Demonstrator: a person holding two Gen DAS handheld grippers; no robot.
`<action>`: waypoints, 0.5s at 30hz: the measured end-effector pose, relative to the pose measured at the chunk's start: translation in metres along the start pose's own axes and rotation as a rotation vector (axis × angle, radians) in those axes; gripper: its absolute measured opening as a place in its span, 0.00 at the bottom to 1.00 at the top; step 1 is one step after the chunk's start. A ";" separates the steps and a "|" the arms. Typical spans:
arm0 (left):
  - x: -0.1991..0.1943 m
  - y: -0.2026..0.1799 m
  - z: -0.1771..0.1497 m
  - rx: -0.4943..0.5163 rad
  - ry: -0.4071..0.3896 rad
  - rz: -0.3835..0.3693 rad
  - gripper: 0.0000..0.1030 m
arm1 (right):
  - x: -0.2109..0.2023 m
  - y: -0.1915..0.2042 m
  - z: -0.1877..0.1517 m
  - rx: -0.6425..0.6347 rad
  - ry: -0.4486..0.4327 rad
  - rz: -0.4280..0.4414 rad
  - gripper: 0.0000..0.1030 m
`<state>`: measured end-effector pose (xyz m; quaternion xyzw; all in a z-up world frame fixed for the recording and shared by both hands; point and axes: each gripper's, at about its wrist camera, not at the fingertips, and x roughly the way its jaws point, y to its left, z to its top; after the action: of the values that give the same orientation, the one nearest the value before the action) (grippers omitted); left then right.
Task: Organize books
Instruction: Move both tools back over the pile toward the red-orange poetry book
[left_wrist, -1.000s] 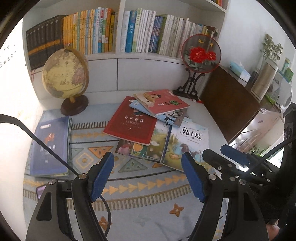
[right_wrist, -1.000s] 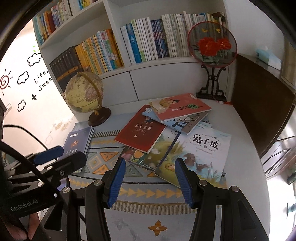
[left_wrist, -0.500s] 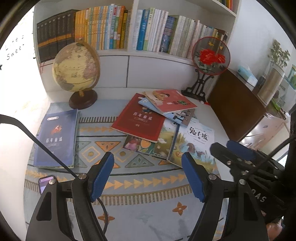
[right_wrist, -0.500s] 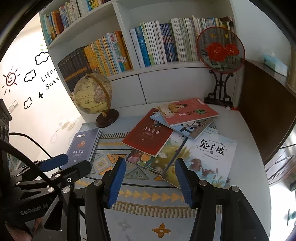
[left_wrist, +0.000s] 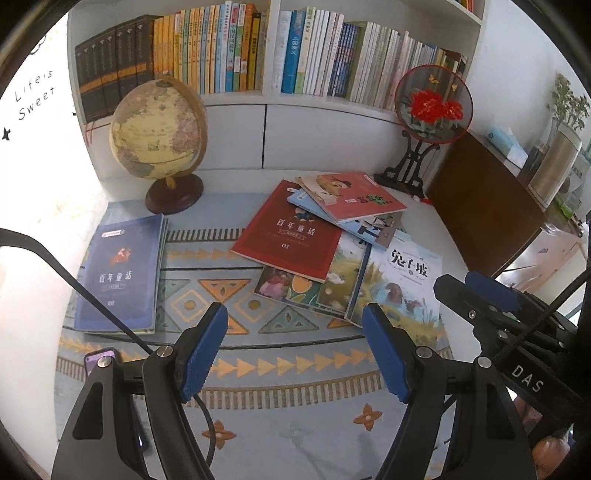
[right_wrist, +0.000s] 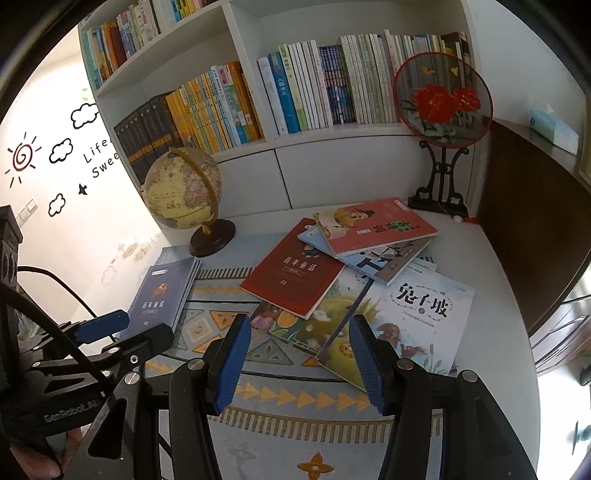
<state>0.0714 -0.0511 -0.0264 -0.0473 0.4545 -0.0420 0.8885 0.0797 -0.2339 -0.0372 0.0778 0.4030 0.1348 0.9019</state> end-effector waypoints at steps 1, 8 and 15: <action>0.001 -0.002 0.001 0.003 0.000 0.006 0.72 | 0.001 -0.003 0.001 0.005 0.002 0.001 0.52; 0.010 -0.009 0.010 0.032 -0.015 0.035 0.72 | 0.007 -0.021 0.009 0.019 -0.018 -0.006 0.52; 0.042 0.000 0.036 0.053 0.003 0.012 0.72 | 0.034 -0.039 0.024 0.062 -0.011 -0.017 0.52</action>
<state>0.1248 -0.0547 -0.0395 -0.0211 0.4547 -0.0488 0.8890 0.1261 -0.2614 -0.0548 0.1031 0.4028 0.1142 0.9023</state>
